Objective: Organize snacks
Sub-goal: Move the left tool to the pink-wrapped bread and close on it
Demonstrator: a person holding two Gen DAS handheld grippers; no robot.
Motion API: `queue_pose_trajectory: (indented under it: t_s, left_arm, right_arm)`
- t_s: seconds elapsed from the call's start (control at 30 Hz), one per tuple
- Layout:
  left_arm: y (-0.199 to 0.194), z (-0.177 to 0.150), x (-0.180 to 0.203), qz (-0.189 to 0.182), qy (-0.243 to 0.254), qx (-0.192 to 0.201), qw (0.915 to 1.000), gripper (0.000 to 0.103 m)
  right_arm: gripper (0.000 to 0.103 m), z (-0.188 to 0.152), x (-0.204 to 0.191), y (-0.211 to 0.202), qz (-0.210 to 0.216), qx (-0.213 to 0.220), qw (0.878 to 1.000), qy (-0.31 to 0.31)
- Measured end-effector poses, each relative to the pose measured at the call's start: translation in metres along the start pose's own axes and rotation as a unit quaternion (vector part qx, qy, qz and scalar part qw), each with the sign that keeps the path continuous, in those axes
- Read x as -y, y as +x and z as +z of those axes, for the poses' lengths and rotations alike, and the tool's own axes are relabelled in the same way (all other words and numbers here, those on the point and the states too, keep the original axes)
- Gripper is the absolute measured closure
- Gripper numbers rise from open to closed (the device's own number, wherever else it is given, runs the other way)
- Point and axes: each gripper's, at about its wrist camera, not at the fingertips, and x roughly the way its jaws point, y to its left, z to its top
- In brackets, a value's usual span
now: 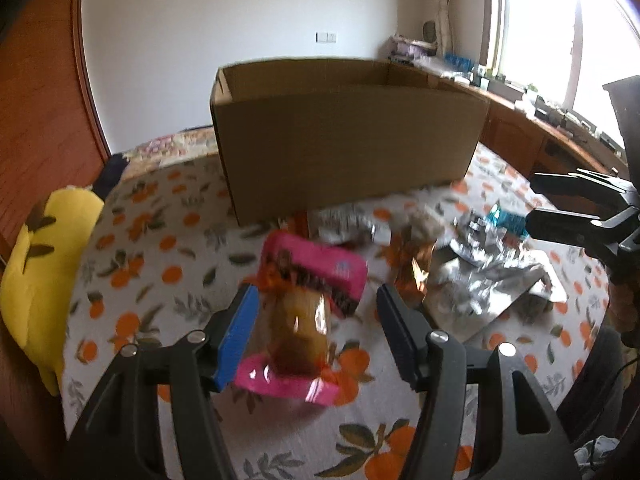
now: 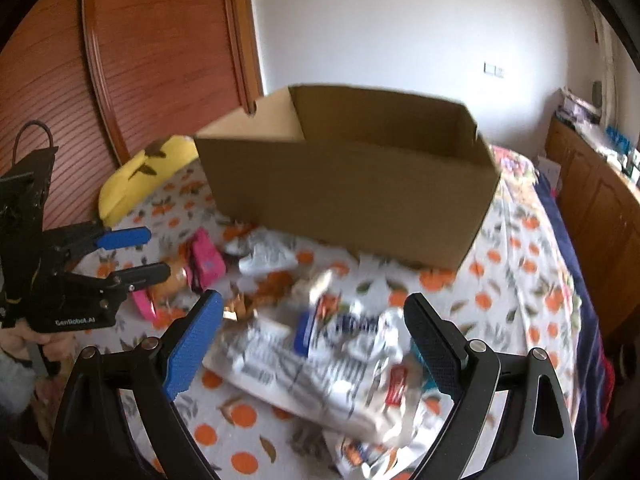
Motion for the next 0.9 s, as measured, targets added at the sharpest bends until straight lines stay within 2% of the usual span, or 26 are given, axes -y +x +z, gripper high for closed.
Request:
queue_pose_trajectory:
  t_s: [0.23, 0.4, 0.6, 0.73, 0.9]
  left_arm:
    - [0.014, -0.01, -0.002, 0.007, -0.006, -0.021, 0.9997, 0.04]
    - [0.025, -0.012, 0.003, 0.013, 0.006, -0.036, 0.9993, 0.035]
    - [0.038, -0.016, 0.004, 0.027, 0.01, -0.05, 0.9983, 0.031]
    - [0.043, -0.015, -0.003, 0.016, -0.01, -0.054, 0.9984, 0.029]
    - [0.044, -0.016, -0.002, 0.018, -0.009, -0.055, 0.9983, 0.027]
  right_arm:
    - [0.01, -0.025, 0.015, 0.015, -0.002, -0.009, 1.0, 0.029]
    - [0.01, -0.038, 0.017, 0.027, -0.003, -0.012, 1.0, 0.026]
    - [0.01, -0.048, 0.012, 0.036, -0.001, -0.014, 1.0, 0.01]
    - [0.01, -0.048, 0.013, 0.036, 0.006, -0.008, 1.0, 0.012]
    - [0.01, -0.05, 0.017, 0.038, 0.01, -0.013, 0.999, 0.028]
